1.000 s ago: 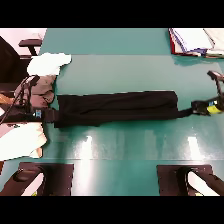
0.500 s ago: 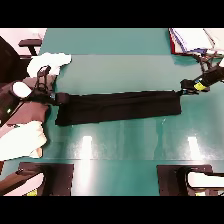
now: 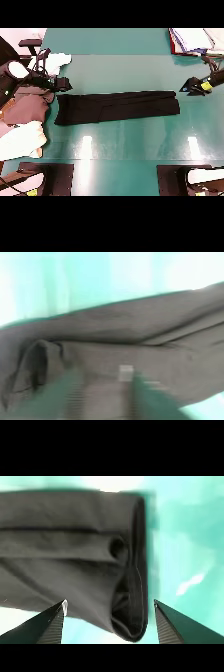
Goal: Fold the shirts.
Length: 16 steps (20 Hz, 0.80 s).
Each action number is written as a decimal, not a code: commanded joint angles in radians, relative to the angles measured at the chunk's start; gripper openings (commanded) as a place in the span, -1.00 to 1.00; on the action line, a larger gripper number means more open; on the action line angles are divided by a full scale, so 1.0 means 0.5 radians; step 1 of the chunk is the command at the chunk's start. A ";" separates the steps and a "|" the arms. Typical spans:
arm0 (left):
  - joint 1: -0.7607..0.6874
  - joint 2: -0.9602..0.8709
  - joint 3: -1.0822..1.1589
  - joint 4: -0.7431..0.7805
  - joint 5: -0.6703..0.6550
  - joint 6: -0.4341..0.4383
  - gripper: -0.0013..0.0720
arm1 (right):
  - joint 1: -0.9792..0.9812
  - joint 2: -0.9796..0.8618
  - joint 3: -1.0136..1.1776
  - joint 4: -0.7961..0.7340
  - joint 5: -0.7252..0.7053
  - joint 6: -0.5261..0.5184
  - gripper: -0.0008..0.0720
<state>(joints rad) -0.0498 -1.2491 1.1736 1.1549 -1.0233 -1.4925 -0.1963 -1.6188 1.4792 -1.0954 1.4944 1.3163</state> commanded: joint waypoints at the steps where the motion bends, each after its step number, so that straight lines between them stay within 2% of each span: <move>1: -0.011 -0.008 0.063 -0.091 -0.082 0.034 -0.87 | -0.238 -0.009 -0.246 0.270 -0.018 -0.136 0.77; 5: -0.143 -0.014 0.063 -0.127 0.020 0.037 -0.87 | -0.255 -0.030 -0.491 0.420 -0.114 -0.304 0.77; 11: -0.358 -0.076 0.063 -0.220 0.105 0.005 -0.90 | -0.034 -0.249 -0.375 0.426 -0.095 -0.309 0.75; 12: -0.393 -0.106 0.063 -0.253 0.130 0.005 -0.89 | 0.002 -0.269 -0.355 0.423 -0.101 -0.309 0.64; 14: -0.465 -0.175 0.063 -0.346 0.199 -0.002 -0.89 | 0.056 -0.285 -0.327 0.418 -0.130 -0.309 -0.05; 16: -0.554 -0.274 0.064 -0.441 0.303 0.000 -0.89 | 0.077 -0.259 -0.327 0.420 -0.157 -0.309 -0.66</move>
<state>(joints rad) -0.2737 -1.3361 1.2049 1.0019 -0.9333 -1.4887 -0.1860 -1.7432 1.3052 -0.8898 1.4319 1.1648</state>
